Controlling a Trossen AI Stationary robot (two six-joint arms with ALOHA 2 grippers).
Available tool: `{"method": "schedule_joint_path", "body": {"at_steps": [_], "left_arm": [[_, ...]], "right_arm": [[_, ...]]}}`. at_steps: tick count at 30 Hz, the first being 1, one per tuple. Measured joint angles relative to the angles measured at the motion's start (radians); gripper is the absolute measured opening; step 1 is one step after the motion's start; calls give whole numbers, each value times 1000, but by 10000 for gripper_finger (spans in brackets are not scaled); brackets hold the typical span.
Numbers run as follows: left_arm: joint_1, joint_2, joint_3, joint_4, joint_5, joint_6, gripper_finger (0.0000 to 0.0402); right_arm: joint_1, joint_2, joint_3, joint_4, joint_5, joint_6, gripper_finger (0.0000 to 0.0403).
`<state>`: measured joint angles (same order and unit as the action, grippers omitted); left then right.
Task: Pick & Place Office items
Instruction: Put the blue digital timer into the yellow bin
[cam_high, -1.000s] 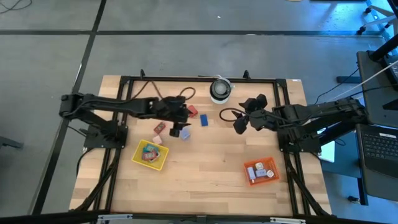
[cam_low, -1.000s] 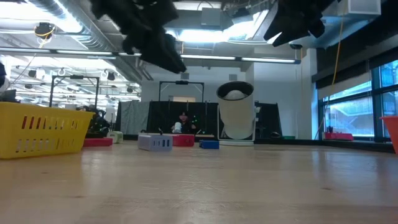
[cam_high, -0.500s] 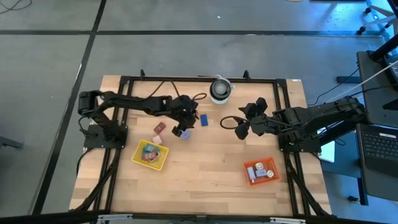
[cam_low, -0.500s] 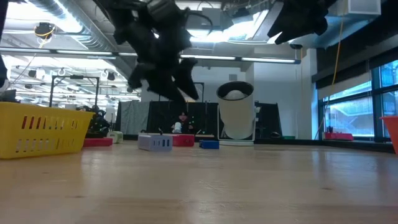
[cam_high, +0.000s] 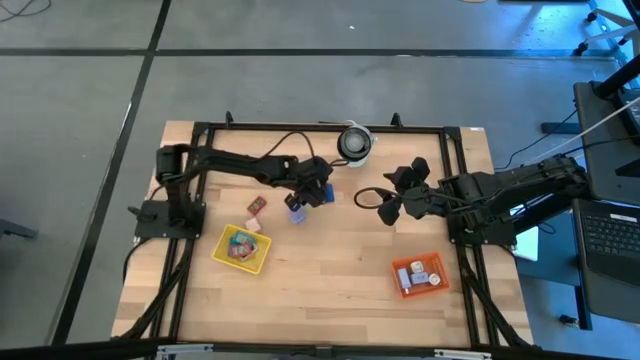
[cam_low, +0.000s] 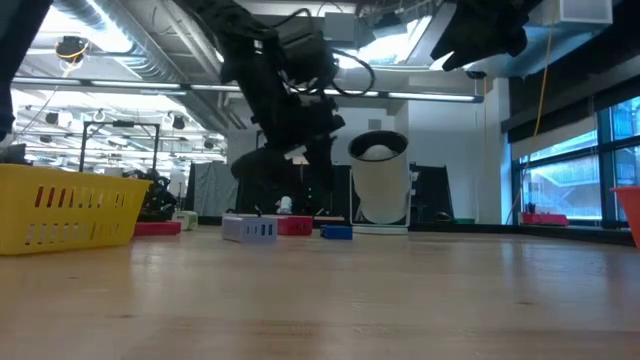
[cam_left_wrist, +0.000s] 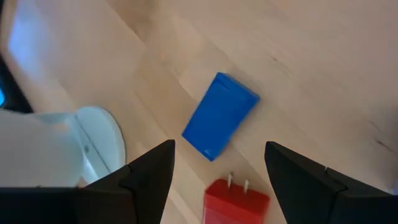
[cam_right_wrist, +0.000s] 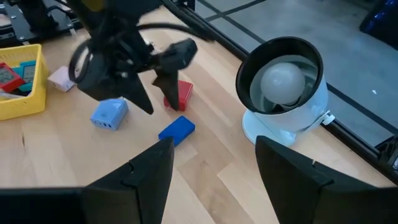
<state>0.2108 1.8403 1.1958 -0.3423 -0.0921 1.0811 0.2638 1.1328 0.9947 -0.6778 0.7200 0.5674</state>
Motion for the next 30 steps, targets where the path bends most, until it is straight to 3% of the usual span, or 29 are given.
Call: {"method": "schedule_joint_path", "body": {"at_steps": [14,24,30], "left_arm": [[1,81,99,-121,9,177,244],[2,169,175,-130,-75,190,244],[2,170,185,-136,-28,190,244]], "right_arm": [[22,0,0,-14,-3,8,229],[22,0,-1,-19,-3,26,229],[22,0,-1,-19,-6,27,229]]}}
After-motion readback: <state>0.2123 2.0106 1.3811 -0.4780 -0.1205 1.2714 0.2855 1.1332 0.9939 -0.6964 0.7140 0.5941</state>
